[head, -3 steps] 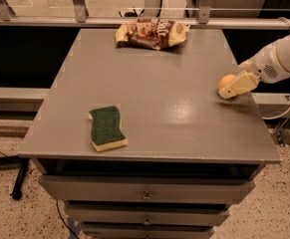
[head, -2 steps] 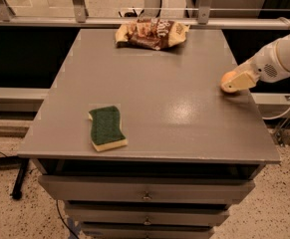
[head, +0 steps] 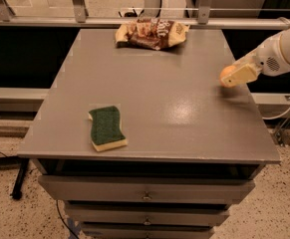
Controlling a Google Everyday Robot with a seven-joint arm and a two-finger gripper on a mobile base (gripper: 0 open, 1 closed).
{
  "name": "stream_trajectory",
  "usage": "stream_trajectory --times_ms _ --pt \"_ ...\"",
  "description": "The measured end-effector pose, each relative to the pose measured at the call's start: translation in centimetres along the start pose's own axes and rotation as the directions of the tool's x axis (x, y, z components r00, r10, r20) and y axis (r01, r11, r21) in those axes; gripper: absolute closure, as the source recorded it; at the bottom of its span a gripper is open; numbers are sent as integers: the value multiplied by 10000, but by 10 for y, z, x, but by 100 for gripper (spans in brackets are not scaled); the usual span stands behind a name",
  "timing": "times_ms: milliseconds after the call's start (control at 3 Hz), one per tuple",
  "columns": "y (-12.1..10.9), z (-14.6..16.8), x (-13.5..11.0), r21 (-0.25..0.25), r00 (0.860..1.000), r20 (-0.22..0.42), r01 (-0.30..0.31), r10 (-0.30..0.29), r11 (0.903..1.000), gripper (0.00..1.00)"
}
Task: Move orange near brown chip bag
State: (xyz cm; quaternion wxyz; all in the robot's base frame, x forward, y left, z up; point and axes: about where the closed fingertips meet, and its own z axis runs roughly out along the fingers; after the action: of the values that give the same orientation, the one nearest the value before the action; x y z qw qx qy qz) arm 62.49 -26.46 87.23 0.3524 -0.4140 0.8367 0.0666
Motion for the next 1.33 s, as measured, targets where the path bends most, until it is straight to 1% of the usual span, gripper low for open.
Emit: stream_trajectory --times_ms 333,667,1000,1333 --pt "1 1 -2 1 10000 44 13 -13 10000 100" --pt "6 8 -16 24 9989 456 130 -131 9999 100" --pt "5 33 -59 49 9896 1379 417 -419 9991 100" --pt "7 63 -107 36 9721 2187 864 -851 9963 100"
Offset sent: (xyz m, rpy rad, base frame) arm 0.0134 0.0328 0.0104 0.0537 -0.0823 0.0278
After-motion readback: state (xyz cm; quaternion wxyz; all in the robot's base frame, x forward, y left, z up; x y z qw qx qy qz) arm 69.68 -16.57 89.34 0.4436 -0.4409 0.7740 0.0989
